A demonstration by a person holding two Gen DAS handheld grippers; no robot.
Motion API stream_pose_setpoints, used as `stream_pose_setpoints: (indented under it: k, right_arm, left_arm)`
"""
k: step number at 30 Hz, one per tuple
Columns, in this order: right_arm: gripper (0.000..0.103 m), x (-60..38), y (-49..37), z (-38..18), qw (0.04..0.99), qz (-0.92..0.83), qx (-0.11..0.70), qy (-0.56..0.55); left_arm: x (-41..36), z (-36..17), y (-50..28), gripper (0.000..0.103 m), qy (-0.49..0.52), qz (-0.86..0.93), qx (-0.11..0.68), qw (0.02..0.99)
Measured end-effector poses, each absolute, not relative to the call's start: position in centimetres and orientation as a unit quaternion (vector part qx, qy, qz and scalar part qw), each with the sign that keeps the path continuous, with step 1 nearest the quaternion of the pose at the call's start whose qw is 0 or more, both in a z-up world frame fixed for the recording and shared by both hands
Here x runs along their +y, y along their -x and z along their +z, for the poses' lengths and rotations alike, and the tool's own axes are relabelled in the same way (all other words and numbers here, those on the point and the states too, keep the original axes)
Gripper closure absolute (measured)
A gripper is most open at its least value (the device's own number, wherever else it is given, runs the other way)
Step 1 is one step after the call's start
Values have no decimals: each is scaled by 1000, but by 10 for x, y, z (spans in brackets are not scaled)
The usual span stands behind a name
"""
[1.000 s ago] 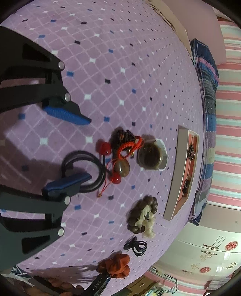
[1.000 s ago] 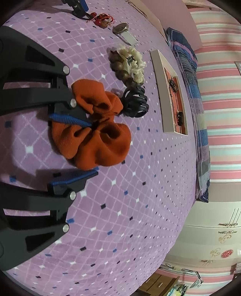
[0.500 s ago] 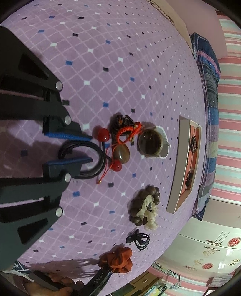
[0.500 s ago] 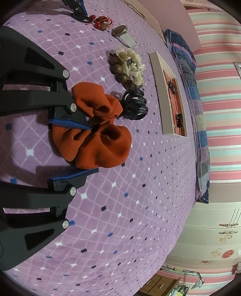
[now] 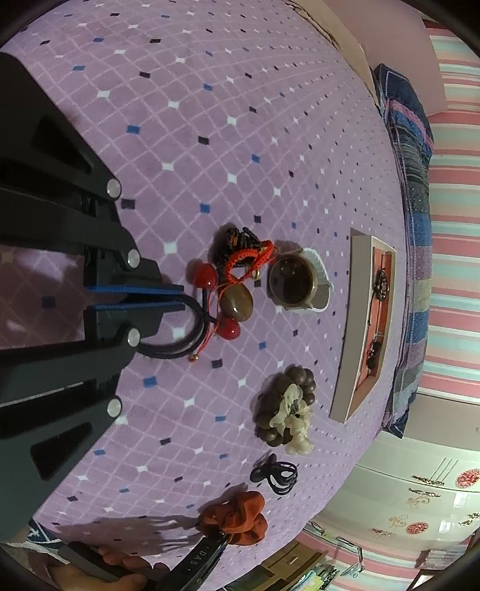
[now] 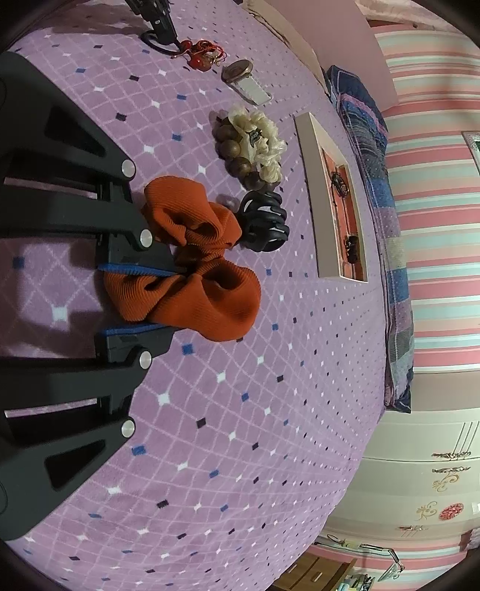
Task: Organize jewelry
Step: 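Lift the orange scrunchie with right gripper while left lifts the hair tie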
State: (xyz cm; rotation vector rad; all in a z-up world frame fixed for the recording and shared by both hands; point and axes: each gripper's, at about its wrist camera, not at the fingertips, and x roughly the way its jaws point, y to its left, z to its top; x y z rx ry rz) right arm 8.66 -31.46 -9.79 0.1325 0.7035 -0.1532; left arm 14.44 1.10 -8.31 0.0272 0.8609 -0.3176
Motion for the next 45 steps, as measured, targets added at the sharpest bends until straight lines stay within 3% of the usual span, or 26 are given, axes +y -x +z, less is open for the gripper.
stream_pose_setpoints:
  k: [45]
  right_arm:
    - [85,-319,-94,-28,961,-81,257,-68]
  left_arm:
    - [15,30,-156,99,3,-171,303,938]
